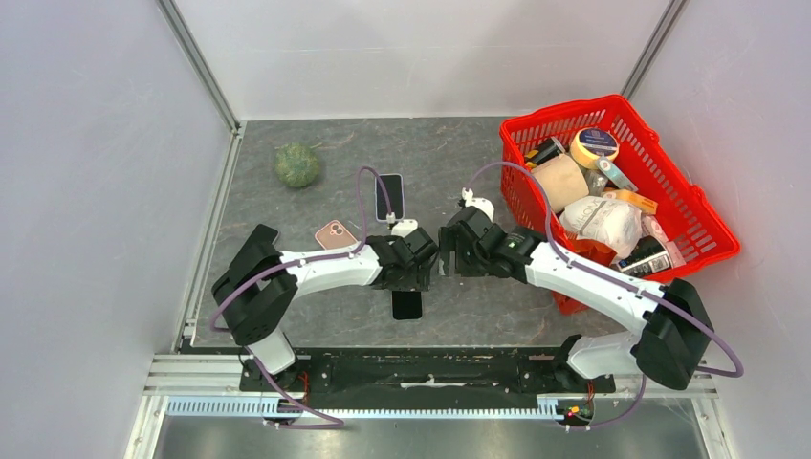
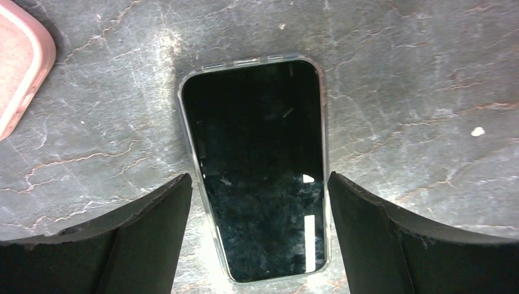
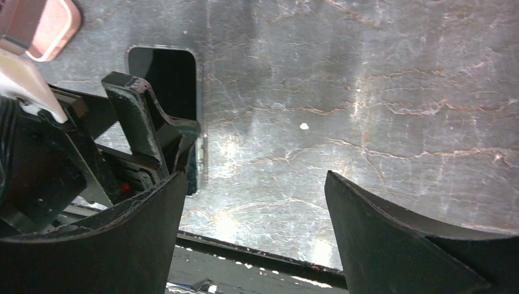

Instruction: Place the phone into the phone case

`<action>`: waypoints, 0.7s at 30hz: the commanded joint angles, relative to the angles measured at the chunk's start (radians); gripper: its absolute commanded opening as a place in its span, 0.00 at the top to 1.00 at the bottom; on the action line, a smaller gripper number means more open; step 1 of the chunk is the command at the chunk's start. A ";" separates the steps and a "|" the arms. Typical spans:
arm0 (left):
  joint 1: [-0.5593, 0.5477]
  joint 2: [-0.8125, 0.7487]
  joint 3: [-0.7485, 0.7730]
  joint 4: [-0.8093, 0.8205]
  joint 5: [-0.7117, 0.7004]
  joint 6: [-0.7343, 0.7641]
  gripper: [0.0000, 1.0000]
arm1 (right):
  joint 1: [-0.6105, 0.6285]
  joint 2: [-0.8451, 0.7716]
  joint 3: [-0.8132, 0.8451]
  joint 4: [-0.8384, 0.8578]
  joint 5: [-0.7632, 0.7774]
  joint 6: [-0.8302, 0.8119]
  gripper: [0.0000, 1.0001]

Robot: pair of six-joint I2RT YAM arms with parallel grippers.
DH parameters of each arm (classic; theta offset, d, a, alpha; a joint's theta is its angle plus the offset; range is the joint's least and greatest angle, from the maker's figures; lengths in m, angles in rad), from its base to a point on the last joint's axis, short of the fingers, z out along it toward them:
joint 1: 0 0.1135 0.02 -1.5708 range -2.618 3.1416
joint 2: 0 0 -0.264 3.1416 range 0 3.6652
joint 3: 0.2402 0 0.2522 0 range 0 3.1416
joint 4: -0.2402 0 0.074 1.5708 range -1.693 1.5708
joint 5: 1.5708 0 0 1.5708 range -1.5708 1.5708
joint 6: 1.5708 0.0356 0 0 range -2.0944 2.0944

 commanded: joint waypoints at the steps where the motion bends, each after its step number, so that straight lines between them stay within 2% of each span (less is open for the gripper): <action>1: -0.026 0.038 0.044 -0.040 -0.070 0.025 0.12 | 0.004 -0.038 -0.005 0.030 0.004 -0.014 0.09; 11: -0.028 0.084 0.038 0.009 -0.025 0.035 0.10 | -0.013 -0.088 -0.034 0.024 0.040 -0.008 0.08; 18: -0.026 0.123 0.035 -0.001 -0.059 0.013 0.10 | -0.025 -0.121 -0.041 0.013 0.048 -0.008 0.07; 21: -0.026 0.124 0.031 0.009 -0.069 0.006 0.25 | -0.030 -0.142 -0.038 0.006 0.051 -0.007 0.07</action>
